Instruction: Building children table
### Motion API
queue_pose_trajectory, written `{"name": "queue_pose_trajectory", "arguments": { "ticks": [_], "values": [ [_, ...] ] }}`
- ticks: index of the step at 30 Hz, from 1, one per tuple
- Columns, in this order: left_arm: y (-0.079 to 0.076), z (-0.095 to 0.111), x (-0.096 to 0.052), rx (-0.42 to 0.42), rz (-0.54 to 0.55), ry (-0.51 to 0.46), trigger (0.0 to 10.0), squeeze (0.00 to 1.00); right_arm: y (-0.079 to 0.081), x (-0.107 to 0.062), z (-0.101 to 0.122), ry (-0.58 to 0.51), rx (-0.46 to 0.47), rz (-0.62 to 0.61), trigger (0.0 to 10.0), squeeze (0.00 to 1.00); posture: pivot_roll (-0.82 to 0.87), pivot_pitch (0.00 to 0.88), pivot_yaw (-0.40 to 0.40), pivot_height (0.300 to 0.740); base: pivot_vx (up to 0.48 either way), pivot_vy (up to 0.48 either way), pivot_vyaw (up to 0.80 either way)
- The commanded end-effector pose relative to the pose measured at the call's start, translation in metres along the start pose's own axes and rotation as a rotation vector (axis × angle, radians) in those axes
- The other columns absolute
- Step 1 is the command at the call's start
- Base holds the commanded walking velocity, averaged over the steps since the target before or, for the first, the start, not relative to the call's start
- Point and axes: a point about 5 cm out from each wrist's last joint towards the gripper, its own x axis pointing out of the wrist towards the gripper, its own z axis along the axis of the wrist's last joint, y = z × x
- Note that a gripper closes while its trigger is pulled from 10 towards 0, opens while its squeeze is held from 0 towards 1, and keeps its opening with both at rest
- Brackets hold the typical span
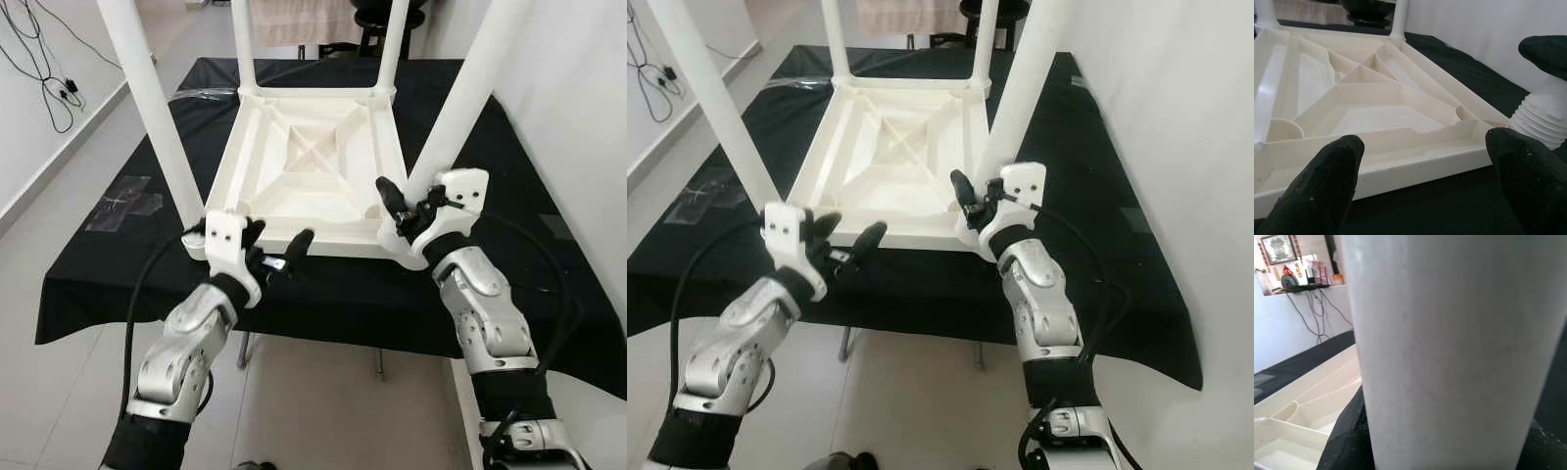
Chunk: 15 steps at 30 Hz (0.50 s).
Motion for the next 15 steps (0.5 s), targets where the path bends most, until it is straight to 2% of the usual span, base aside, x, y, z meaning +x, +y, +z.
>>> {"name": "queue_pose_trajectory", "arguments": {
  "ticks": [1, 12, 14, 15],
  "values": [
    [-0.0049, 0.0034, -0.0034, 0.021, 0.018, -0.023, 10.0, 0.0, 0.0071, -0.0026, 0.0051, -0.024, -0.01, 0.026, 10.0, 0.0, -0.05, 0.114, 0.008, 0.74, 0.0, 0.0, 0.0],
    [-0.0067, 0.0066, 0.0036, 0.013, 0.042, -0.034, 10.0, 0.0, 0.0147, 0.0, 0.0027, 0.005, 0.037, 0.042, 10.0, 0.0, -0.05, 0.113, 0.004, 0.74, 0.0, 0.0, 0.0],
    [-0.007, 0.0085, 0.0038, 0.006, 0.04, -0.04, 10.0, 0.0, 0.0158, 0.0008, 0.0036, 0.004, 0.042, 0.047, 10.0, 0.0, -0.04, 0.114, 0.004, 0.74, 0.0, 0.0, -0.8],
    [-0.0072, 0.01, 0.0039, 0.006, 0.038, -0.043, 10.0, 0.0, 0.0169, 0.0014, 0.0052, -0.007, 0.042, 0.053, 10.0, 0.0, -0.04, 0.116, 0.006, 0.74, 0.244, 0.0, 0.0]
  ]
}}
